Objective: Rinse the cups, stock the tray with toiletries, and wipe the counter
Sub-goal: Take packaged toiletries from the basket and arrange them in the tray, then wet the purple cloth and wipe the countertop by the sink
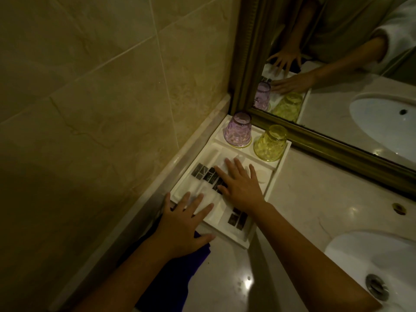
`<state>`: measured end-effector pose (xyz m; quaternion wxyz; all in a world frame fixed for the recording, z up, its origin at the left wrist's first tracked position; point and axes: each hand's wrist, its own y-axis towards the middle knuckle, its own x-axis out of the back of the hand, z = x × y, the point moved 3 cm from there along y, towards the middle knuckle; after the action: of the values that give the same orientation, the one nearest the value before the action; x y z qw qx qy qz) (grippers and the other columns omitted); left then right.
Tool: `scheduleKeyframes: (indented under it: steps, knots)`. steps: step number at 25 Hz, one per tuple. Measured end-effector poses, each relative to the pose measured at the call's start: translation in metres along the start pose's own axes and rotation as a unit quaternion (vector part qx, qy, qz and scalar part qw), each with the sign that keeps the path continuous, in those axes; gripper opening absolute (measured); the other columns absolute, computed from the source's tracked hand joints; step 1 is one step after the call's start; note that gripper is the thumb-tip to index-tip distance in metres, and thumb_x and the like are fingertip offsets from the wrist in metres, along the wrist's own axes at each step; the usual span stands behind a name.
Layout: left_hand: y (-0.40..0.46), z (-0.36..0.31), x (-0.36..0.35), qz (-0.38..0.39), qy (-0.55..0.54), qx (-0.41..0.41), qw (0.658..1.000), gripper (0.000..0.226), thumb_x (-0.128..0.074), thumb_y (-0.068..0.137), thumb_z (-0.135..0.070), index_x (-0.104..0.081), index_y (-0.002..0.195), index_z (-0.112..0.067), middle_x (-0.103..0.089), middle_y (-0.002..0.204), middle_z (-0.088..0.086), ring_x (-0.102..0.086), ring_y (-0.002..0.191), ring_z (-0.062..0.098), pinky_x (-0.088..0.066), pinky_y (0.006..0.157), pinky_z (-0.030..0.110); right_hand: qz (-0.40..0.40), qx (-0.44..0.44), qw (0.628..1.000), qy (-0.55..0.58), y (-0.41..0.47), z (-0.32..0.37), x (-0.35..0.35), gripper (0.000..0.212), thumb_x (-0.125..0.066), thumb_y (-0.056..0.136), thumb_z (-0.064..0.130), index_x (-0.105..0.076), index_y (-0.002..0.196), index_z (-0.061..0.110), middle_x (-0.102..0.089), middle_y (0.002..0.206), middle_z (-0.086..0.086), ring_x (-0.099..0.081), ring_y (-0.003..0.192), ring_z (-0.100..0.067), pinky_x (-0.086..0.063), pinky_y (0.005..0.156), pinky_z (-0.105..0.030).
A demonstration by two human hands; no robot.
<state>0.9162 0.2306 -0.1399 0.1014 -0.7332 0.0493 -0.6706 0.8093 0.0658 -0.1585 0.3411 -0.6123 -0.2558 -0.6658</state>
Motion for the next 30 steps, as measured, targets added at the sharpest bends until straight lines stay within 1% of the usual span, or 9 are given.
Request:
scheduleKeyframes:
  steps: [6,9,12,14,16,18,22,26,30]
  knots:
    - [-0.002,-0.003,0.002,0.035,0.002,0.013,0.999,0.078,-0.014,0.074,-0.079,0.001,0.143,-0.044,0.004,0.158,-0.006,0.011,0.144,0.028,0.022,0.100,0.064,0.038,0.004,0.999,-0.024,-0.002,0.000,-0.002,0.058,-0.025,0.093,0.052,-0.001,0.144,0.039,0.002,0.158,-0.004,0.009,0.143,-0.028,0.003,0.110,-0.059]
    - [-0.009,-0.002,0.018,-0.002,-0.077,-0.006,0.997,0.072,-0.023,0.080,-0.072,0.006,0.141,-0.047,0.011,0.156,-0.012,0.015,0.143,0.017,0.014,0.108,0.055,0.013,-0.022,0.998,0.052,-0.008,0.010,0.018,0.059,-0.033,0.093,0.048,-0.007,0.145,0.037,-0.002,0.158,-0.006,0.006,0.144,-0.025,0.003,0.111,-0.056]
    - [-0.041,0.007,0.035,-0.131,-0.199,-0.009,0.971,0.063,-0.044,0.085,-0.049,-0.021,0.143,-0.036,-0.020,0.154,-0.006,-0.013,0.139,0.007,-0.015,0.112,0.035,-0.123,-0.052,0.980,0.145,-0.042,0.029,0.047,0.056,-0.056,0.088,0.033,-0.035,0.139,0.024,-0.032,0.149,-0.012,-0.026,0.138,-0.030,-0.020,0.110,-0.053]
    - [-0.067,0.019,0.029,-0.142,-0.233,0.021,0.962,0.056,-0.053,0.087,-0.031,-0.033,0.140,-0.028,-0.038,0.147,-0.001,-0.029,0.132,0.007,-0.028,0.109,0.032,-0.195,-0.039,0.958,0.205,-0.083,0.055,0.053,0.045,-0.066,0.081,0.026,-0.055,0.124,0.019,-0.055,0.130,-0.013,-0.050,0.118,-0.031,-0.041,0.098,-0.051]
    - [-0.090,0.028,0.011,-0.082,-0.210,0.046,0.973,0.058,-0.051,0.090,-0.028,-0.026,0.142,-0.030,-0.030,0.152,-0.002,-0.025,0.138,0.013,-0.025,0.112,0.034,-0.179,-0.015,0.963,0.202,-0.126,0.097,0.043,0.040,-0.068,0.077,0.031,-0.060,0.115,0.021,-0.063,0.119,-0.007,-0.059,0.107,-0.025,-0.049,0.091,-0.044]
    - [-0.104,0.036,-0.008,-0.017,-0.142,0.059,0.988,0.062,-0.047,0.092,-0.030,-0.015,0.145,-0.033,-0.015,0.157,-0.004,-0.010,0.143,0.017,-0.019,0.114,0.037,-0.121,-0.002,0.982,0.144,-0.152,0.140,0.022,0.048,-0.066,0.075,0.042,-0.059,0.119,0.024,-0.061,0.126,-0.003,-0.058,0.112,-0.023,-0.045,0.094,-0.041]
    - [-0.108,0.035,-0.031,0.065,-0.063,0.076,0.993,0.066,-0.040,0.093,-0.037,0.000,0.146,-0.034,0.008,0.158,-0.002,0.008,0.144,0.022,-0.013,0.115,0.042,0.000,-0.057,0.990,0.126,-0.157,0.176,-0.015,0.062,-0.047,0.088,0.045,-0.030,0.142,0.018,-0.026,0.152,-0.009,-0.022,0.141,-0.026,-0.018,0.114,-0.040]
    - [-0.113,0.031,-0.038,0.058,-0.051,0.090,0.993,0.061,-0.033,0.095,-0.038,0.001,0.145,-0.037,0.008,0.158,-0.004,0.007,0.144,0.022,-0.016,0.115,0.044,-0.026,-0.062,0.995,0.068,-0.160,0.183,-0.014,0.058,-0.063,0.081,0.041,-0.050,0.131,0.015,-0.046,0.140,-0.012,-0.042,0.131,-0.027,-0.038,0.104,-0.040]
    - [-0.125,0.030,-0.032,0.019,-0.047,0.061,0.997,0.054,-0.038,0.095,-0.034,-0.016,0.145,-0.034,-0.011,0.158,-0.005,-0.013,0.142,0.020,-0.027,0.112,0.035,-0.066,-0.075,0.991,0.094,-0.169,0.190,-0.010,0.043,-0.082,0.063,0.033,-0.071,0.103,0.020,-0.069,0.112,-0.004,-0.063,0.108,-0.021,-0.054,0.082,-0.029]
